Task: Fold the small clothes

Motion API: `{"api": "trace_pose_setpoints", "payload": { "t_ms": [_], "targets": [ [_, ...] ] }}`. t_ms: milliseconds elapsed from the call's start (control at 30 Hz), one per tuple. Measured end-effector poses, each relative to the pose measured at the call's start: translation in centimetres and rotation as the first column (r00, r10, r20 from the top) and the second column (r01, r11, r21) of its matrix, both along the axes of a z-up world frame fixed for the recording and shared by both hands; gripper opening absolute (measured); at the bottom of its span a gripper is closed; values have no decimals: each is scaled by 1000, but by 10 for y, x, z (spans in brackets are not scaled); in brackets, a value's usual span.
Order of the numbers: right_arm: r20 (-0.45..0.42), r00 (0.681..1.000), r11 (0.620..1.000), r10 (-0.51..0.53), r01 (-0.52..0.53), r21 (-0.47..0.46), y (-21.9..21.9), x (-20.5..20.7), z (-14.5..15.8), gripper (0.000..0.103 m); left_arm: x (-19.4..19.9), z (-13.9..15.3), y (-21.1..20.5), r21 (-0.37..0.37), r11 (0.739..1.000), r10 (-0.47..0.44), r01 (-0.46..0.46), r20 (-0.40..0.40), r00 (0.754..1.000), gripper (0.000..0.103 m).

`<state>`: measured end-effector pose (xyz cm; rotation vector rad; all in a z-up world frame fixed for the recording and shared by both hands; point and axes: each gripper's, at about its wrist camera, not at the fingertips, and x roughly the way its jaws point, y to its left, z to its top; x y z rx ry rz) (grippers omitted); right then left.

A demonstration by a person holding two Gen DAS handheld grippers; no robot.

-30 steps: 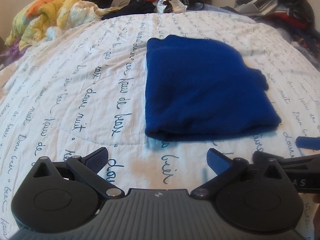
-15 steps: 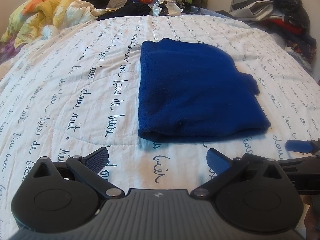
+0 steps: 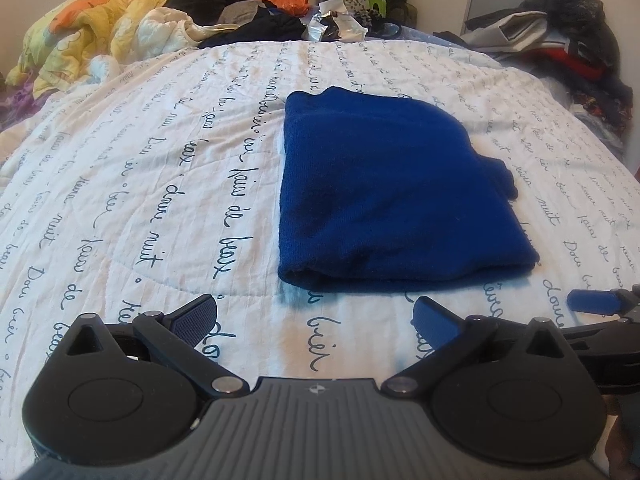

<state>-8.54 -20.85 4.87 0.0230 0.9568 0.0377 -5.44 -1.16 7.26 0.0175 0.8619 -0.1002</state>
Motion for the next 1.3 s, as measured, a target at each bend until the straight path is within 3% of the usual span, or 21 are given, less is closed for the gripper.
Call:
{"api": "trace_pose_setpoints", "payload": {
  "t_ms": [1300],
  "targets": [
    [-4, 1000, 1000, 19, -19, 4, -2, 3, 0, 103, 6, -5, 3, -4, 1000, 0, 0, -54, 999, 103]
  ]
}}
